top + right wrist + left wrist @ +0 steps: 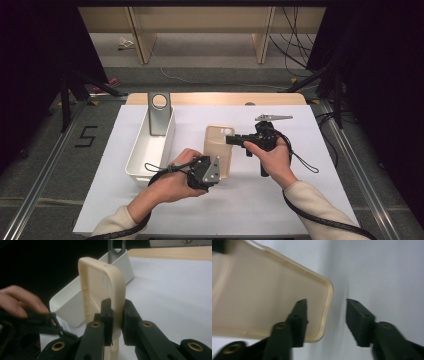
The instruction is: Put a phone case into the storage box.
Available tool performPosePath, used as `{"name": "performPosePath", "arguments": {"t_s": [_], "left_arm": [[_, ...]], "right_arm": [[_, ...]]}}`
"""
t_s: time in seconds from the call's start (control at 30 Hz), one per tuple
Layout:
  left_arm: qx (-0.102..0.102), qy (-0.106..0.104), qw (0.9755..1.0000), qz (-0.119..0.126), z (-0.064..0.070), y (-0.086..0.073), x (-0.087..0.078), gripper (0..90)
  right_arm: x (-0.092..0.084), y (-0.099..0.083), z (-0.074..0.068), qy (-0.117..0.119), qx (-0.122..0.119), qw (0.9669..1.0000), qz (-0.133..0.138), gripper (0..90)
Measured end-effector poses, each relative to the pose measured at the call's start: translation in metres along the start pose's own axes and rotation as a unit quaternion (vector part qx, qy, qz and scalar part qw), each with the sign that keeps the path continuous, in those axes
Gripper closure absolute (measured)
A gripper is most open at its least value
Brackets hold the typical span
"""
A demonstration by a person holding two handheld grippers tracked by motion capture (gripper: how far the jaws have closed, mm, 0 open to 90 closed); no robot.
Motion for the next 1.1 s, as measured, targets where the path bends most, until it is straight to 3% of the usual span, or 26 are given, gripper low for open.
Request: {"name": "performPosePath", "arguments": {"t_s": [0.1,0.2,0.4,0.53,0.6,0.73,0.93,1.1], "left_arm": [[-0.052,0.011,0.9978,0.04,-0.007,-0.001,-0.007,30.9],[-0.094,0.028,0.993,0.066,-0.016,-0.003,-0.012,23.1],[-0.176,0.077,0.9766,0.097,-0.03,-0.01,-0.018,23.1],[-0.231,0.091,0.9612,0.121,-0.038,-0.013,-0.019,25.8],[-0.248,0.092,0.9556,0.129,-0.041,-0.014,-0.02,28.8],[-0.271,0.1,0.9475,0.138,-0.046,-0.014,-0.021,32.3],[-0.305,0.101,0.9331,0.161,-0.055,-0.009,-0.022,44.6],[-0.327,0.101,0.9243,0.168,-0.06,-0.005,-0.02,54.0]], "right_arm": [[-0.001,-0.001,0.002,-0.007,-0.009,0.9999,0.002,81.7],[-0.002,-0.001,0.003,-0.007,-0.019,0.9998,0.0,81.7],[-0.002,-0.001,0.002,-0.008,-0.036,0.9993,0.001,81.7],[-0.003,-0.002,0.003,-0.009,-0.038,0.9992,0.004,81.7],[-0.003,-0.003,0.003,-0.01,-0.038,0.9992,0.004,81.7],[-0.002,-0.004,0.002,-0.011,-0.044,0.999,0.003,81.6],[-0.001,-0.005,0.002,-0.014,-0.045,0.9989,0.002,81.5],[-0.001,-0.004,0.001,-0.015,-0.047,0.9988,0.002,81.5]]}}
Point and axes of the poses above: each handheld gripper's, and its own axes: x roughly forward along the jaws, y roughly out of its top, z roughly to its right, the point moved 1 cm from there along x, roughly forward along the jaws, and after that the axes turned 4 degrees about -x, right-handed, at the moved point
